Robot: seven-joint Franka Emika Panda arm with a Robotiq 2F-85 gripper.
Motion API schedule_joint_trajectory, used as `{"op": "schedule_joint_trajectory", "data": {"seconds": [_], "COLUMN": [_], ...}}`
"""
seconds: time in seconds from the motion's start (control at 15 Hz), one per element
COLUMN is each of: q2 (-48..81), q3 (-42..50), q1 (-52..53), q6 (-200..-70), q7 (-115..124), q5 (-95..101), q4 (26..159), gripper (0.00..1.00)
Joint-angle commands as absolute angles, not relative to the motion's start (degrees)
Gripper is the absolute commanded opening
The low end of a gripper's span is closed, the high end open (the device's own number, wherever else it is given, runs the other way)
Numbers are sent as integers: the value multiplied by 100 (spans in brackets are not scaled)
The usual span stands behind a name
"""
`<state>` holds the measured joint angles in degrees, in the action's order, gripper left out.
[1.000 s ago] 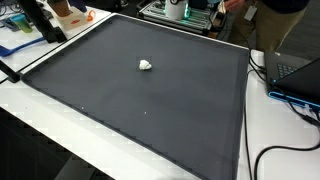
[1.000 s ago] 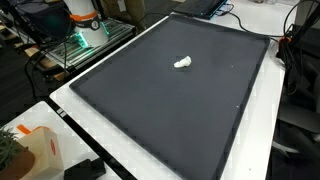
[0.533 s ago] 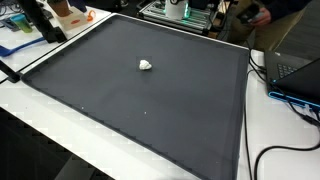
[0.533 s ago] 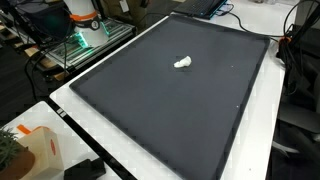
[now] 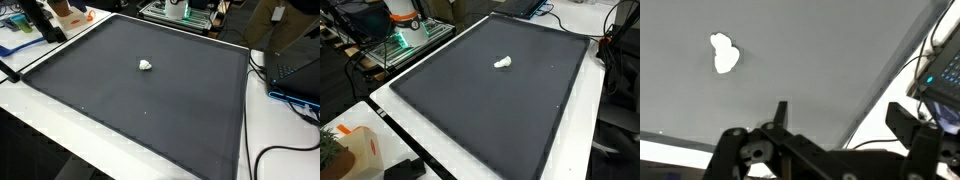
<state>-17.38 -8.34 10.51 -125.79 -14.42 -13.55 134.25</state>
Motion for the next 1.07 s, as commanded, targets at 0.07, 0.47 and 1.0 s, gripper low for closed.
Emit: {"op": "schedule_joint_trajectory", "data": {"seconds": [0.07, 0.47, 1.0], "q2": [-2112, -1623, -1231], "q3": [-775, -1438, -1322], "q1": [832, -551, -539], "q6": [-14702, -17356, -17618], "q7": [-831, 885, 785], "q5": [-973, 627, 420], "q4": [14915, 15981, 15840], "gripper": [100, 100, 100]}}
